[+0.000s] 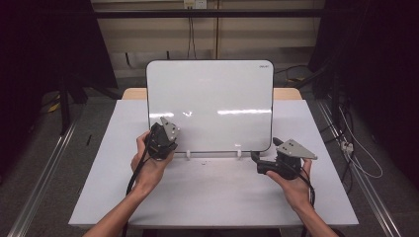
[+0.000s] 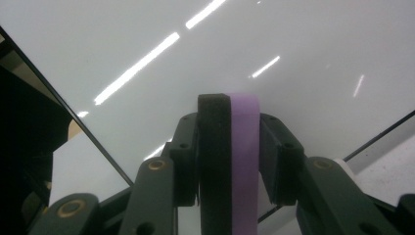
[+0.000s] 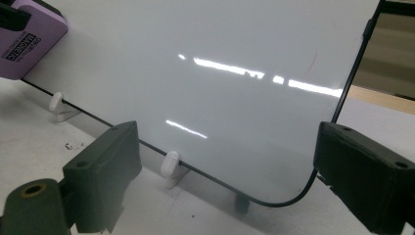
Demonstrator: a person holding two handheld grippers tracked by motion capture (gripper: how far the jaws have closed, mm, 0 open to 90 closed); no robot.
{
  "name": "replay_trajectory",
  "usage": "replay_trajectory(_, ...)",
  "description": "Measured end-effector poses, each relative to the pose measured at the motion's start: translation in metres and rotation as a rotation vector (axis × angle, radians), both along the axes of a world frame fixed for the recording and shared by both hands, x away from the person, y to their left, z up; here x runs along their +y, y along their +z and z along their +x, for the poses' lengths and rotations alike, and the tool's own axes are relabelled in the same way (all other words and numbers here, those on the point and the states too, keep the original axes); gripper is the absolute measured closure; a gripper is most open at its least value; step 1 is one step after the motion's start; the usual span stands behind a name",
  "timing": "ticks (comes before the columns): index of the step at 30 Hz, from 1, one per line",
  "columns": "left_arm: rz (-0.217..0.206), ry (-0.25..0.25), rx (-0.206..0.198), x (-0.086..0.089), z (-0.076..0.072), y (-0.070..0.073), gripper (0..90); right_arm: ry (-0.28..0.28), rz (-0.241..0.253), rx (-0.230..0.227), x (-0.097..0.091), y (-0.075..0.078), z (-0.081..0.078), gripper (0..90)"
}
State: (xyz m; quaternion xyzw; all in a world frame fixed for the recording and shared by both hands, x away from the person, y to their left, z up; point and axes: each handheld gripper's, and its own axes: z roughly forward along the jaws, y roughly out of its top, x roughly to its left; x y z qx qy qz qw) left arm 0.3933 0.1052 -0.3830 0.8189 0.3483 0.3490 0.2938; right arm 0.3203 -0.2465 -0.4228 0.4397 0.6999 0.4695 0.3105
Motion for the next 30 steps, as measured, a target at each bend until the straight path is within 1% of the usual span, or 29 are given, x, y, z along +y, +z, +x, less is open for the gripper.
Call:
replay_trajectory(2, -0.024, -0.002, 0.005, 0.003, 0.001, -0.001, 62.4, -0.001, -0.001, -0.001, 0.0, 0.0, 0.0, 9.7)
replay_trajectory(4, -0.034, -0.001, 0.008, 0.005, 0.001, -0.001, 61.0, -0.002, -0.002, -0.001, 0.0, 0.0, 0.0, 9.8)
replay_trajectory(5, -0.049, 0.001, 0.017, 0.006, 0.002, -0.002, 58.0, 0.0, 0.001, -0.002, -0.001, 0.0, 0.0, 9.8)
replay_trajectory(6, -0.084, -0.01, 0.02, 0.008, 0.003, -0.003, 54.0, 0.0, 0.002, -0.002, -0.001, 0.0, 0.0, 9.8)
replay_trajectory(7, -0.094, -0.017, 0.027, 0.009, 0.003, -0.003, 51.3, -0.001, 0.0, -0.002, -0.001, 0.0, 0.0, 9.8)
replay_trajectory(8, -0.107, -0.016, 0.019, 0.01, 0.002, -0.004, 50.1, -0.002, 0.002, -0.001, -0.001, 0.0, 0.0, 9.7)
replay_trajectory(9, -0.131, -0.031, 0.014, 0.011, 0.001, -0.003, 45.2, -0.003, 0.006, 0.002, -0.001, 0.0, 0.0, 9.6)
replay_trajectory(10, -0.162, -0.059, 0.02, 0.014, 0.0, -0.003, 39.1, -0.005, 0.009, 0.004, -0.002, 0.0, 0.0, 9.4)
replay_trajectory(11, -0.187, -0.064, 0.022, 0.016, -0.002, -0.003, 35.3, -0.007, 0.009, 0.002, -0.003, 0.0, 0.0, 9.3)
replay_trajectory(12, -0.222, -0.069, 0.012, 0.019, -0.005, -0.002, 30.7, -0.007, 0.011, 0.002, -0.003, 0.0, 0.0, 8.9)
replay_trajectory(13, -0.264, -0.087, 0.002, 0.023, -0.007, -0.002, 24.5, -0.011, 0.016, 0.008, -0.004, 0.0, 0.0, 8.6)
replay_trajectory(14, -0.294, -0.101, 0.006, 0.027, -0.009, -0.002, 20.3, -0.013, 0.015, 0.005, -0.006, 0.0, -0.001, 8.4)
replay_trajectory(15, -0.345, -0.1, 0.013, 0.033, -0.013, -0.002, 17.6, -0.016, 0.013, 0.006, -0.007, 0.0, -0.002, 8.2)
replay_trajectory(16, -0.389, -0.1, 0.011, 0.037, -0.016, -0.002, 13.2, -0.019, 0.013, 0.008, -0.009, 0.0, -0.003, 7.8)
replay_trajectory(17, -0.396, -0.099, 0.011, 0.041, -0.019, -0.002, 10.8, -0.022, 0.013, 0.01, -0.01, 0.0, -0.003, 7.7)
replay_trajectory(19, -0.425, -0.096, -0.002, 0.05, -0.026, -0.003, 9.2, -0.025, 0.019, 0.017, -0.012, -0.001, -0.005, 7.5)
replay_trajectory(20, -0.422, -0.102, -0.006, 0.055, -0.028, -0.004, 7.4, -0.031, 0.023, 0.018, -0.014, -0.001, -0.006, 7.5)
replay_trajectory(21, -0.434, -0.096, -0.011, 0.058, -0.031, -0.006, 6.2, -0.035, 0.031, 0.019, -0.016, -0.002, -0.007, 7.5)
replay_trajectory(22, -0.439, -0.094, -0.01, 0.063, -0.034, -0.007, 5.7, -0.036, 0.036, 0.023, -0.017, -0.002, -0.008, 7.4)
replay_trajectory(24, -0.455, -0.084, -0.006, 0.071, -0.039, -0.01, 5.4, -0.042, 0.039, 0.023, -0.019, -0.002, -0.01, 7.4)
replay_trajectory(27, -0.497, -0.052, 0.023, 0.083, -0.047, -0.013, 5.1, -0.047, 0.05, 0.026, -0.021, -0.003, -0.013, 7.0)
replay_trajectory(30, -0.495, -0.036, 0.014, 0.092, -0.061, -0.017, 5.1, -0.051, 0.043, 0.033, -0.023, -0.005, -0.019, 6.8)
